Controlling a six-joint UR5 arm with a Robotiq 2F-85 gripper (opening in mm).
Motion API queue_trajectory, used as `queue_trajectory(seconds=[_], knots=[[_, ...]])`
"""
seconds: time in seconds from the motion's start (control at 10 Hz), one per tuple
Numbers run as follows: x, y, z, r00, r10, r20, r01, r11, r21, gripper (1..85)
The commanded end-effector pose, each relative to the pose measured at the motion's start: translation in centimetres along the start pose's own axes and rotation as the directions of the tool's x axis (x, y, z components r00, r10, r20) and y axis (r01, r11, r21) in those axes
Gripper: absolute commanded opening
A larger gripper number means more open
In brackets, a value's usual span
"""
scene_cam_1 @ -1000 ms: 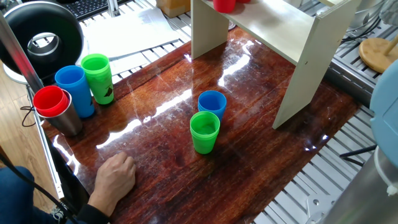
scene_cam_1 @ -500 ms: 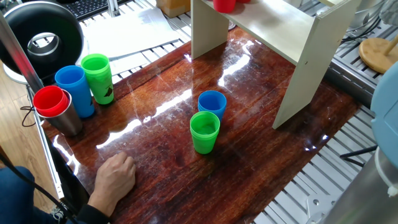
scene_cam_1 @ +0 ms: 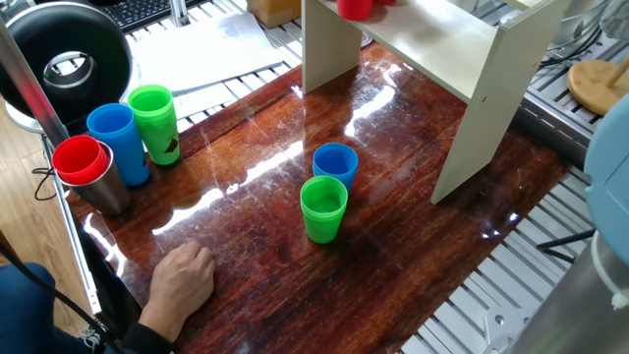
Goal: Take the cups off the shelf and stack them together
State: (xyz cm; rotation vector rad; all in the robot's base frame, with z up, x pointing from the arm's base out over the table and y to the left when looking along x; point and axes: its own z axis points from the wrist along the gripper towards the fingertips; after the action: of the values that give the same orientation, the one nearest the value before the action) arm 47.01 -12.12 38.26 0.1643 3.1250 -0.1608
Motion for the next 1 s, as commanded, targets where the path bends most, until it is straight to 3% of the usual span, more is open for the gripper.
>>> queue_trajectory(seconds=[0.0,0.2,0.3,0.4,0.5,0.9], knots=[[-0.9,0.3,-0.1,0.999,-0.005,0.038,0.005,1.000,-0.013,1.7],[-0.7,0.2,-0.6,1.000,-0.022,0.007,0.022,1.000,-0.014,1.7],[-2.1,0.5,-2.2,1.000,-0.026,0.001,0.026,0.999,-0.047,5.7],[-3.8,0.9,-3.5,0.998,-0.059,0.022,0.061,0.994,-0.088,30.3],[-5.1,0.5,-4.1,0.997,-0.075,0.034,0.078,0.993,-0.093,41.3],[-8.9,-2.5,-2.6,0.993,-0.112,0.023,0.113,0.992,-0.050,38.0]])
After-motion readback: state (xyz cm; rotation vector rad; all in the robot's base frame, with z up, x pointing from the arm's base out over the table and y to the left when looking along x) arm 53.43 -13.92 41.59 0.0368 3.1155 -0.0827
